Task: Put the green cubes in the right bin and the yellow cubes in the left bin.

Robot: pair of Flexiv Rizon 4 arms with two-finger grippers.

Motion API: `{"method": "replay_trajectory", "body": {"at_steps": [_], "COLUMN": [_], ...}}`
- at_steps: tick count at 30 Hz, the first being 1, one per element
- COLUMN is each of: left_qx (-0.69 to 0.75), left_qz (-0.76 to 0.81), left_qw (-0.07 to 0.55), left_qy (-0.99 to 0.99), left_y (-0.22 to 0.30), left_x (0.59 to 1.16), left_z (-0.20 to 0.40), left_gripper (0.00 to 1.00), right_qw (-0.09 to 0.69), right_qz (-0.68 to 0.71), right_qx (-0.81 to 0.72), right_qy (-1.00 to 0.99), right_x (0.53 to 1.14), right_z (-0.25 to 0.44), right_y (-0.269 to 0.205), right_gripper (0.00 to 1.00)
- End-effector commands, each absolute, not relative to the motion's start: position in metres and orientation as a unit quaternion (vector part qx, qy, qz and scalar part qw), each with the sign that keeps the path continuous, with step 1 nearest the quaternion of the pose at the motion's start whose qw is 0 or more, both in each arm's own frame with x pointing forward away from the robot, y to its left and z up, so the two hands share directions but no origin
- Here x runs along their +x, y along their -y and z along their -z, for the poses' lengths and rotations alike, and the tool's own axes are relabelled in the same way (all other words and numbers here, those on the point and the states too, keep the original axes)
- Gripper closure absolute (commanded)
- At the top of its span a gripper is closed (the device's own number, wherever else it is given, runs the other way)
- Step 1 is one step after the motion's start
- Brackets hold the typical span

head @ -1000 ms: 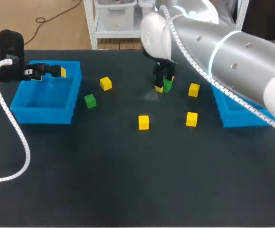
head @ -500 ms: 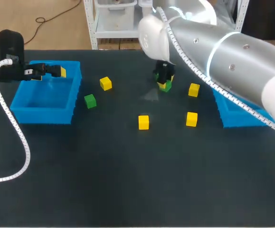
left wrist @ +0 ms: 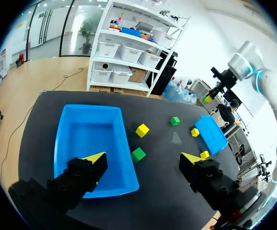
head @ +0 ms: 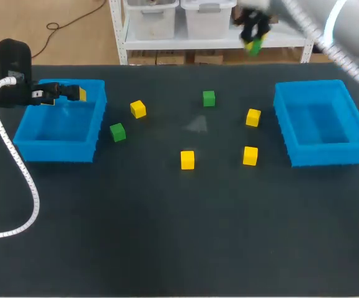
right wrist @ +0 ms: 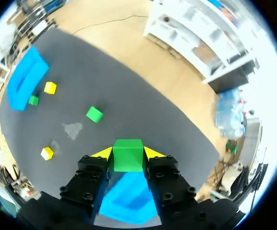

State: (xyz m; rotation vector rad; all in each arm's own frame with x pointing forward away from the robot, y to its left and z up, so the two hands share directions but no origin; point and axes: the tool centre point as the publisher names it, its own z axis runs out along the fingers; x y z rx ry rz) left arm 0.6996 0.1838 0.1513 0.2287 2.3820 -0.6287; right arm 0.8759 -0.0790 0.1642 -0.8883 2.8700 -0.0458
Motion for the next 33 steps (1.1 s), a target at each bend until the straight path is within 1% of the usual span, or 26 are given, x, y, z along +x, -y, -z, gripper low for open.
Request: {"method": "replay_trajectory", "body": {"at_steps": [1,6,15,19,23,24,25,26,30,33], "left_qx": [0.088,0.088,0.088,0.088,0.088,0.088,0.088,0.088,0.088,0.088], "left_qz": [0.243,0.243,0.243,0.243,0.243,0.243,0.243,0.243,0.243,0.243], "left_qw": [0.330,0.330,0.330,0.330,0.330,0.330,0.330,0.330,0.330,0.330], "left_qy": [-0.908,-0.908,-0.908,-0.908,-0.908,-0.908,-0.908,-0.908,-0.908,-0.908], "left_y": [-0.185,-0.185,-0.185,-0.185,-0.185,-0.185,-0.185,-0.185,-0.185,-0.185], "left_x": [0.699,0.699,0.699,0.699,0.699,0.699,0.699,0.699,0.699,0.699], "left_z": [-0.150,-0.150,-0.150,-0.150,-0.150,-0.150,-0.150,-0.150,-0.150,-0.150], "left_gripper": [0.00,0.00,0.00,0.00,0.00,0.00,0.00,0.00,0.00,0.00], "right_qw": [0.174,0.157,0.096,0.066,0.051,0.049,0.048,0.048,0.059,0.074], "right_qz": [-0.004,0.005,0.002,0.001,0.005,0.006,0.007,0.007,0.012,0.012], "right_qx": [-0.229,-0.197,-0.146,-0.122,-0.120,-0.120,-0.120,-0.121,-0.123,-0.142], "right_qy": [-0.958,-0.968,-0.985,-0.990,-0.991,-0.992,-0.992,-0.991,-0.991,-0.987], "right_x": [0.823,0.790,0.742,0.725,0.721,0.721,0.722,0.723,0.736,0.756], "right_z": [-0.200,-0.193,-0.154,-0.134,-0.120,-0.118,-0.118,-0.117,-0.123,-0.130], "right_y": [0.124,0.151,0.186,0.198,0.200,0.200,0.200,0.199,0.194,0.178], "right_gripper": [1.00,1.00,1.00,1.00,1.00,0.90,0.24,0.00,0.00,0.00]}}
